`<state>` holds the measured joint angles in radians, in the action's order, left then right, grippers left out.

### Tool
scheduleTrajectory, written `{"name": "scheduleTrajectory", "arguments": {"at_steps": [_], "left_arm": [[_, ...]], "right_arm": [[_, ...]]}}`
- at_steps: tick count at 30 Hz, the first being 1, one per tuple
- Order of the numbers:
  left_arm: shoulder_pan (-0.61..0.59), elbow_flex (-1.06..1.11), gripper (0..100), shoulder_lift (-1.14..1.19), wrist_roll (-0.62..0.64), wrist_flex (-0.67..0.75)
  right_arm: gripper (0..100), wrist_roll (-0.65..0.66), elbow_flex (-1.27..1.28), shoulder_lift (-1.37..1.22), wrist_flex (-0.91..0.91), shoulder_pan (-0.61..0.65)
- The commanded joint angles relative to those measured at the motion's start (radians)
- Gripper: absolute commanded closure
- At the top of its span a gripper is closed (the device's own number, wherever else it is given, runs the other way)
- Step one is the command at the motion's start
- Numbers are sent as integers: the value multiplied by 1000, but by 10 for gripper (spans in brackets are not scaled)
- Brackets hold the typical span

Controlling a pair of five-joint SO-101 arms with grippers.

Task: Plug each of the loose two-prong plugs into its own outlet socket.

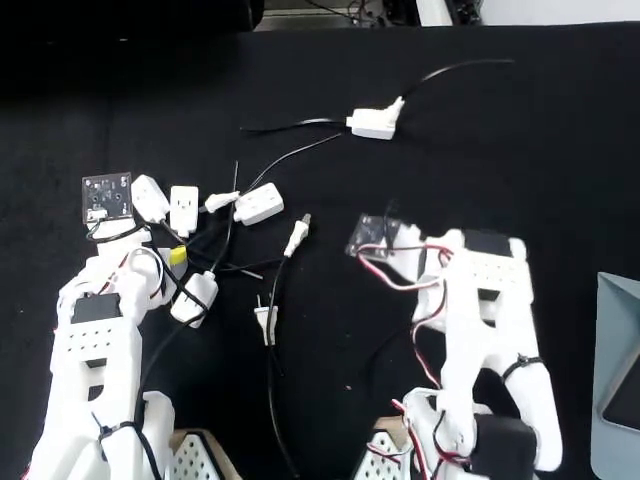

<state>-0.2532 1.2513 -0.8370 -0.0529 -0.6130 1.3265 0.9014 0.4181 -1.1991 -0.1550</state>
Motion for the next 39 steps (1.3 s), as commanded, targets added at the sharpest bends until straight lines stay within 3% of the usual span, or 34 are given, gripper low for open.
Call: {"name": "scheduleTrajectory", "arguments": {"at_steps": [1, 10, 15, 17, 34, 39], "left_arm": [[-10, -10, 733, -6, 6, 38], [-10, 4, 733, -17, 5, 41], [-10, 4, 733, -17, 5, 41], [-10, 4, 733, -17, 5, 41], [-10, 4, 733, -17, 5, 41], [-10, 4, 733, -17, 5, 41]], "right_arm": [[733, 12, 27, -73, 130, 15], [743, 6, 28, -282, 249, 15], [994, -107, 1, -323, 244, 28], [956, -164, -19, -323, 242, 34], [985, -753, -127, -321, 242, 299], [852, -878, -137, -323, 241, 344]]}}
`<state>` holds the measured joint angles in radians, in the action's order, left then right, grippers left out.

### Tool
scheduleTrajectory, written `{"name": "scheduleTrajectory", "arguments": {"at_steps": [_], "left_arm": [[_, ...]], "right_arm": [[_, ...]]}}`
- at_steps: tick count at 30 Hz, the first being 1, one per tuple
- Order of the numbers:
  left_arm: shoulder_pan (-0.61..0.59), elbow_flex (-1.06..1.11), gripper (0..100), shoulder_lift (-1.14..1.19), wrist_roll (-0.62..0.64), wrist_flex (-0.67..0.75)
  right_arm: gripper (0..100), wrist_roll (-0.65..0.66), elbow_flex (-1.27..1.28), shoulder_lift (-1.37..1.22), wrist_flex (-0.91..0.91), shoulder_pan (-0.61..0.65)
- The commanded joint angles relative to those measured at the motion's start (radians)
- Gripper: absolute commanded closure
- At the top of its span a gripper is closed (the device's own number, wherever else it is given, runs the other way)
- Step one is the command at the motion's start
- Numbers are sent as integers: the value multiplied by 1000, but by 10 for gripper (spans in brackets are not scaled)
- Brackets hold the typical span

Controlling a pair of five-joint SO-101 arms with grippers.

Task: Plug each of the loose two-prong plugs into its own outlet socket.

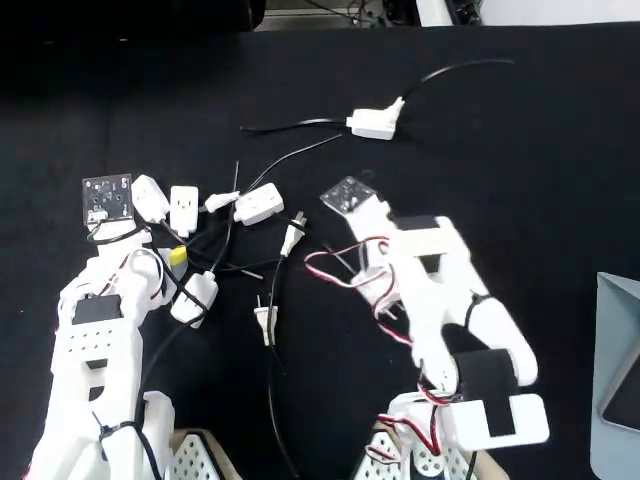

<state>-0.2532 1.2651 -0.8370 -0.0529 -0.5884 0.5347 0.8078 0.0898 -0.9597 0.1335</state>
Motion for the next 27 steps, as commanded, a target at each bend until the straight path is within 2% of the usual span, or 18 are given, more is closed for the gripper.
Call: {"name": "scheduleTrajectory", "arguments": {"at_steps": [1, 9, 18, 27], "left_arm": [[-10, -10, 733, -17, 5, 17], [-10, -10, 733, -17, 5, 17], [-10, -10, 733, -17, 5, 17], [-10, -10, 733, -17, 3, 17]], "right_arm": [[834, -92, -42, 5, 2, 58], [868, -94, -61, 7, -6, 52], [868, -95, -257, -2, -244, -25], [868, -89, -166, -4, -198, -25]]}}
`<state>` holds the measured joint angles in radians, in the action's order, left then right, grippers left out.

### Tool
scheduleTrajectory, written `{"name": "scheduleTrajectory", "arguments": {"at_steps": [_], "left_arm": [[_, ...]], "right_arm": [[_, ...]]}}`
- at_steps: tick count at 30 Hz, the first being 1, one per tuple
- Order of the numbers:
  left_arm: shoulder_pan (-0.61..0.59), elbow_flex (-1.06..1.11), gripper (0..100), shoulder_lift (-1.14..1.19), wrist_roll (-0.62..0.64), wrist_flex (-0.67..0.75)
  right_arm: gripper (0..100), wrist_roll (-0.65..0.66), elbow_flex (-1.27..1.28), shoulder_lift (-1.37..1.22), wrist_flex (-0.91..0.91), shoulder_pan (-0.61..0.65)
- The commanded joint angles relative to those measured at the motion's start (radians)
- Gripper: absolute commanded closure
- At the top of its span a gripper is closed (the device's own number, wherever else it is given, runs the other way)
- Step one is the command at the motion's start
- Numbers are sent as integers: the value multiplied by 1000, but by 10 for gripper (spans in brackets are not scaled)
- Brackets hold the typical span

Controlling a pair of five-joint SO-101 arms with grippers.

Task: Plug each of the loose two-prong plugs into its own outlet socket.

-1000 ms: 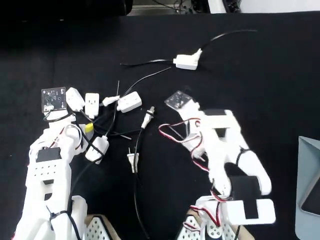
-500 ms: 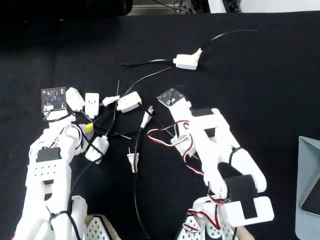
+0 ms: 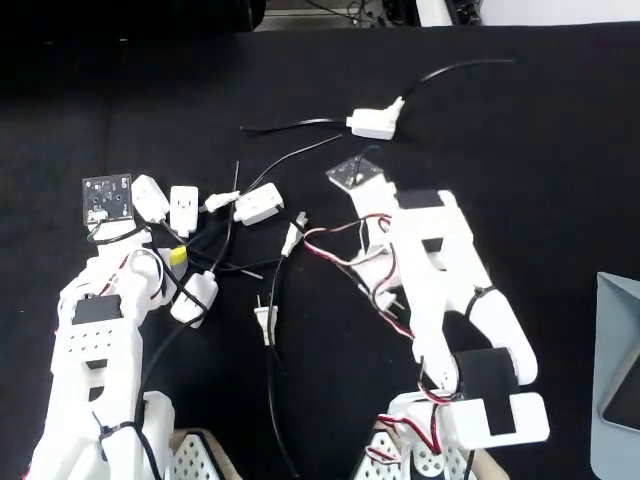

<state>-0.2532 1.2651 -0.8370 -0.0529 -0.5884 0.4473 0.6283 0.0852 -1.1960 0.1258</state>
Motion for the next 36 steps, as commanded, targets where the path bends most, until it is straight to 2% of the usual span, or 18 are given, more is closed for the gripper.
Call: {"name": "scheduleTrajectory", "arguments": {"at_steps": [1, 6, 13, 22, 27, 30, 34, 36], "left_arm": [[-10, -10, 733, -17, 3, 17], [-10, -10, 733, -17, 3, 17], [-10, -10, 733, -17, 3, 17], [-10, -10, 733, -17, 3, 17], [-12, -10, 733, -17, 3, 17], [-12, -10, 733, -17, 3, 17], [-12, -10, 733, -17, 3, 17], [-12, -10, 733, -17, 3, 17]], "right_arm": [[868, 0, 28, 1, 64, -18], [869, 0, 88, -1, 126, -14], [871, 0, 111, -1, 124, -17], [875, -5, 136, -82, 130, 68], [988, -2, 111, -62, 123, 49], [946, -2, 111, -31, 91, 44], [821, -6, 84, 22, 5, 43], [804, -6, 67, 56, -35, 41]]}}
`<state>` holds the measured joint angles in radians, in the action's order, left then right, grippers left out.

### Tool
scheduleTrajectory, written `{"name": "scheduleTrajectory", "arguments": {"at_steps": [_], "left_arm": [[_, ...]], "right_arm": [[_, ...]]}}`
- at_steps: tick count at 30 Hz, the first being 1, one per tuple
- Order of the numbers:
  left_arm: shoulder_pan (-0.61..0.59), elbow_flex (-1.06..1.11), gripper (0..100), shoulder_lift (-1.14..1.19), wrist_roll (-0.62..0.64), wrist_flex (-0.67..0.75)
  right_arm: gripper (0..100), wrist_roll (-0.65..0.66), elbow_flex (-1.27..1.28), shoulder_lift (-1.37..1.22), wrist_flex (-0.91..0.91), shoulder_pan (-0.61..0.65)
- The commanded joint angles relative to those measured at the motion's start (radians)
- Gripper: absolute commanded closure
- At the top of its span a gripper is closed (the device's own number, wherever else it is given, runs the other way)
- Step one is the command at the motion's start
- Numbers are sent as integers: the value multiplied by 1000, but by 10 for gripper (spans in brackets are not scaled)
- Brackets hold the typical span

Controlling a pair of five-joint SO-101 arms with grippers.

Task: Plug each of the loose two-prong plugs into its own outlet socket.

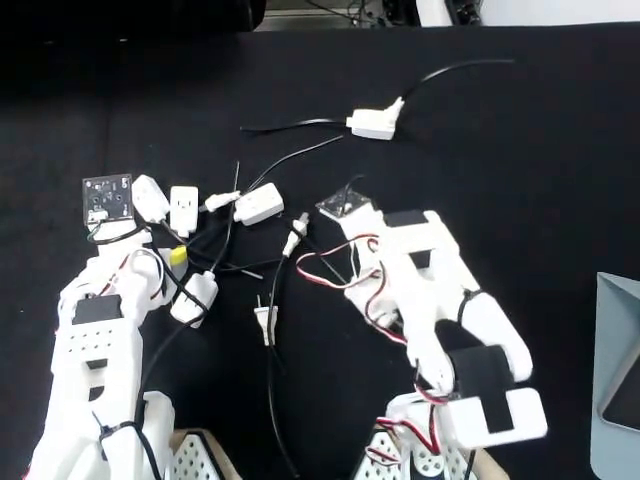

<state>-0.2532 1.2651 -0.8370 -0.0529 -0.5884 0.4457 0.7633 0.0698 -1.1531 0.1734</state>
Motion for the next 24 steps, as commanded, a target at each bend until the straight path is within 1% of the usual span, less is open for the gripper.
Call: {"name": "scheduleTrajectory", "arguments": {"at_steps": [1, 5, 7, 9, 14, 16, 20, 22, 24], "left_arm": [[-12, -10, 733, -17, 3, 17], [-12, -10, 733, -17, 3, 17], [-12, -10, 733, -17, 3, 17], [-12, -10, 733, -17, 3, 17], [-12, -10, 733, -17, 3, 17], [-12, -10, 733, -17, 3, 17], [-12, -10, 733, -17, 3, 17], [-12, -10, 733, -17, 3, 17], [-12, -10, 733, -17, 3, 17]], "right_arm": [[804, -5, -73, 91, -92, -6], [804, 0, -71, 159, -110, -12], [804, 2, -68, 168, -103, -38], [804, 3, -71, 157, -100, -68], [805, 58, -39, 81, -14, -120], [805, 57, -35, 41, 8, -126], [805, 49, -31, -5, 5, -86], [825, 37, -21, -10, -17, -55], [858, -6, -18, -10, -31, -8]]}}
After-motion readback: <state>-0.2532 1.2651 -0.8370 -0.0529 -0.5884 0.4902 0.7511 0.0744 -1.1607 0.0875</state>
